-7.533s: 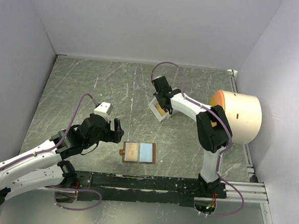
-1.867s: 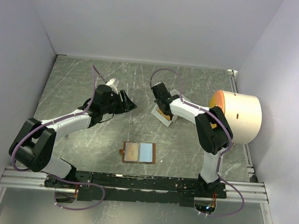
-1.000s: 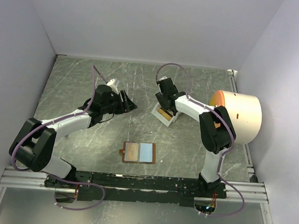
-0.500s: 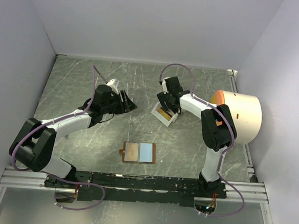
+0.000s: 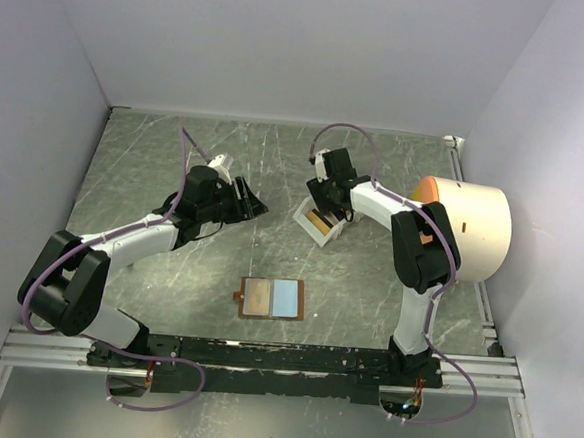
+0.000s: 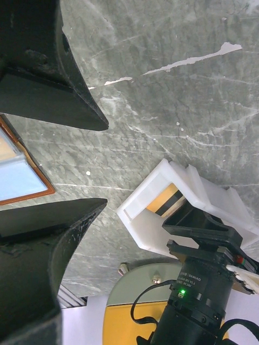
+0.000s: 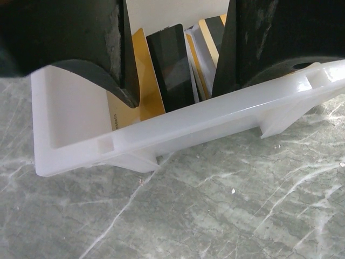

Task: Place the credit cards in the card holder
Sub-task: Pick up the credit card from the storage box.

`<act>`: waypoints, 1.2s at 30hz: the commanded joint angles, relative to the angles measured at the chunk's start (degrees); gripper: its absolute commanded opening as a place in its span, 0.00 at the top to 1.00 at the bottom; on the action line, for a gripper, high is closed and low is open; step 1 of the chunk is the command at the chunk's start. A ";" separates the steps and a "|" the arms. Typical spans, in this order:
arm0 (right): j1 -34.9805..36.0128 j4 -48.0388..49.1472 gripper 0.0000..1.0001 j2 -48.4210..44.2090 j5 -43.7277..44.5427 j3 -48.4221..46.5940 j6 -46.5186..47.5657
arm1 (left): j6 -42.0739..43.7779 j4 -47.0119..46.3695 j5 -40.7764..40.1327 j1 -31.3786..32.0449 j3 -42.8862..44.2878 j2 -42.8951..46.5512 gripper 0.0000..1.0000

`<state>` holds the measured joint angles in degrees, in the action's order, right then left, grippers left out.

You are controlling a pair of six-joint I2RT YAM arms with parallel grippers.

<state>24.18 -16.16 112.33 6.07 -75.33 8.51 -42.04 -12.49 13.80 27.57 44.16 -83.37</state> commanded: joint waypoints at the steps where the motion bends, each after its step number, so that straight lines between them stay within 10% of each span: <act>1: 0.17 -2.86 0.40 -1.71 1.52 -0.35 -1.10 | 0.38 -1.35 1.42 -0.51 -0.39 0.29 0.36; 9: 0.22 -3.38 0.34 -6.29 -0.56 -0.87 -2.29 | 0.51 -1.35 1.44 -0.51 -0.24 0.18 0.36; 19: 1.02 -1.38 0.54 -7.25 5.57 0.36 -0.41 | 0.47 -1.57 1.62 -0.50 -0.10 -0.17 0.36; 36: 5.49 -0.13 0.58 -1.74 13.22 -0.03 1.59 | 0.47 -1.74 1.43 -0.52 -0.30 -0.30 0.36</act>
<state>28.42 -17.41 109.36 17.10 -75.31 9.21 -42.02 -12.51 14.20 27.57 44.16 -83.42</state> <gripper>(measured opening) 0.423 0.641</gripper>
